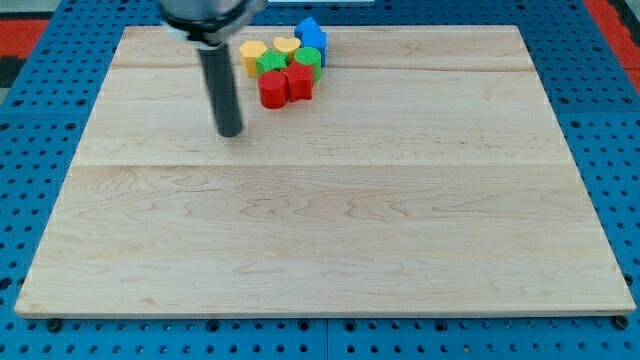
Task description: Separate the blue triangle from the group of blocks
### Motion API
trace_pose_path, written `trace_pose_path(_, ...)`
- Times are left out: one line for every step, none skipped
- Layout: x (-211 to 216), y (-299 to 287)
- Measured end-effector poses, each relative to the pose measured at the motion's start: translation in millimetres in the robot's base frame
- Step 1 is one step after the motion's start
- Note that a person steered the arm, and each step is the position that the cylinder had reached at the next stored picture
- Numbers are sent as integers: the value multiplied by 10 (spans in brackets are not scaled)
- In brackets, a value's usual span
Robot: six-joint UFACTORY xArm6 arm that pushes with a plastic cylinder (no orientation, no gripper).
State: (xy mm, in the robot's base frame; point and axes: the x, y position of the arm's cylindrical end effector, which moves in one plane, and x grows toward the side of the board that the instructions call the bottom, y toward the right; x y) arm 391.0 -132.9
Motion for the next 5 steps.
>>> trace_pose_path(-31, -716)
trace_pose_path(-281, -1040)
trace_pose_path(-818, -1040)
trace_pose_path(-1352, -816)
trace_pose_path(-1647, 192)
